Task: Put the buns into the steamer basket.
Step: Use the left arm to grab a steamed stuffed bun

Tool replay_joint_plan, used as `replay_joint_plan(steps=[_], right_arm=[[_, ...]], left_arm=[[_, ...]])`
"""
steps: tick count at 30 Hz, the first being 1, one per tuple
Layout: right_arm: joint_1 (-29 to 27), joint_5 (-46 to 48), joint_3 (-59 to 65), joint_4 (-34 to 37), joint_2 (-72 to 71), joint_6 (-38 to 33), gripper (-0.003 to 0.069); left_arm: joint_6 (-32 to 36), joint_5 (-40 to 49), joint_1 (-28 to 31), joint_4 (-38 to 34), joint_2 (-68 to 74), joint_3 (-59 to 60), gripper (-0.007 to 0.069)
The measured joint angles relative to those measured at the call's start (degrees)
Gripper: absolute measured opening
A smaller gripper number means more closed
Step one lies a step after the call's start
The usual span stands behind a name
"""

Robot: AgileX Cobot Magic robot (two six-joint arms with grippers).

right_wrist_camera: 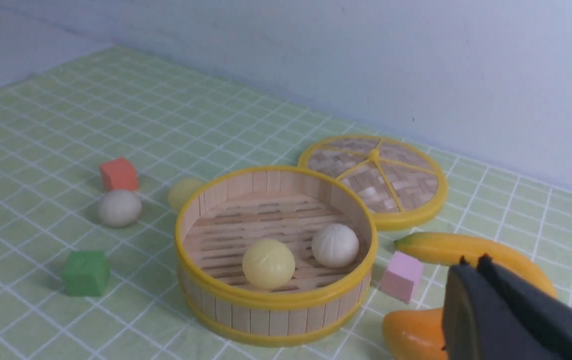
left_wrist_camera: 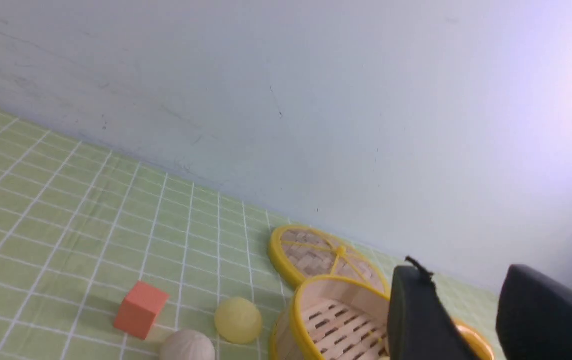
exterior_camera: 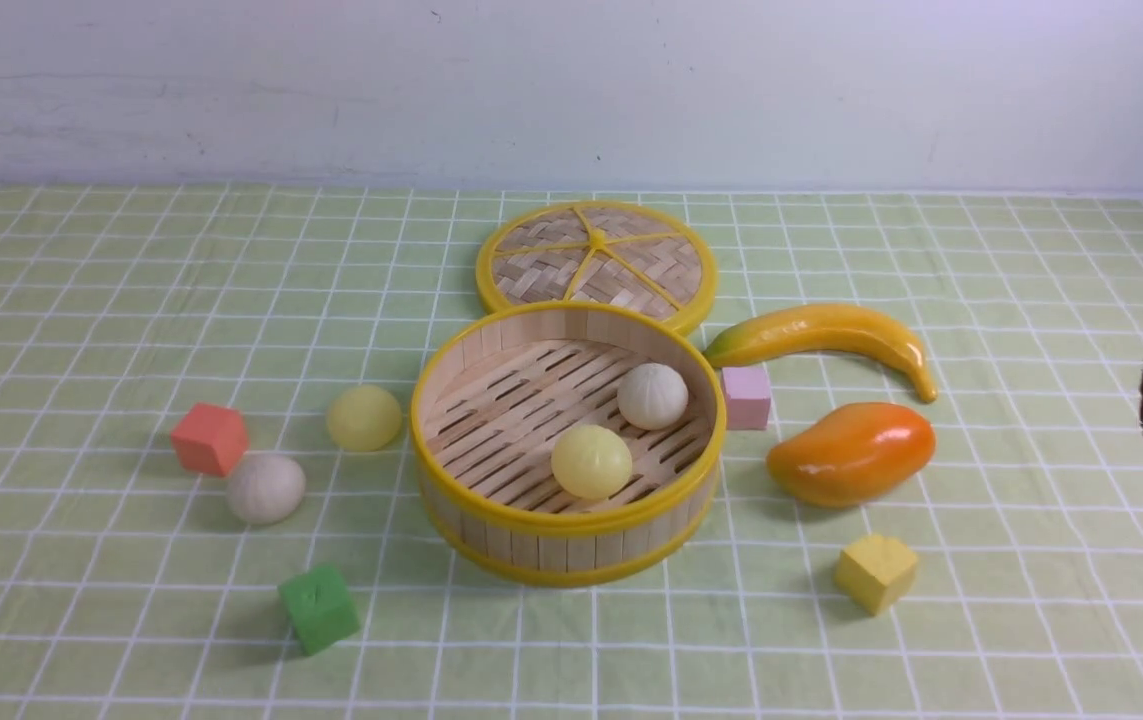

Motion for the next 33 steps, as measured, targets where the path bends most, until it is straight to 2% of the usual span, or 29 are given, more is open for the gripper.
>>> replay_joint_plan(steps=[4, 10, 21, 29, 33], right_arm=[[0.0, -7.4, 7.1, 0.0, -6.0, 0.0, -0.0017], [0.0, -10.2, 10.9, 0.0, -9.5, 0.0, -0.0015], [0.0, -9.5, 11.9, 0.0, -9.5, 0.0, -0.0006], [-0.3, -8.0, 12.8, 0.0, -9.9, 0.0, 0.0000], [-4.0, -7.4, 15.7, 0.0, -13.7, 0.0, 0.0001]], left_arm=[[2.1, 7.2, -0.2, 1.6, 12.6, -12.4, 0.0238], [2.8, 10.1, -3.6, 2.2, 25.9, -22.4, 0.0238], [3.1, 3.9, -4.1, 1.8, 35.1, -23.4, 0.0238], [3.1, 9.7, -4.1, 1.8, 35.1, -23.4, 0.0238], [3.1, 11.2, -4.1, 1.7, 35.0, -23.4, 0.0238]])
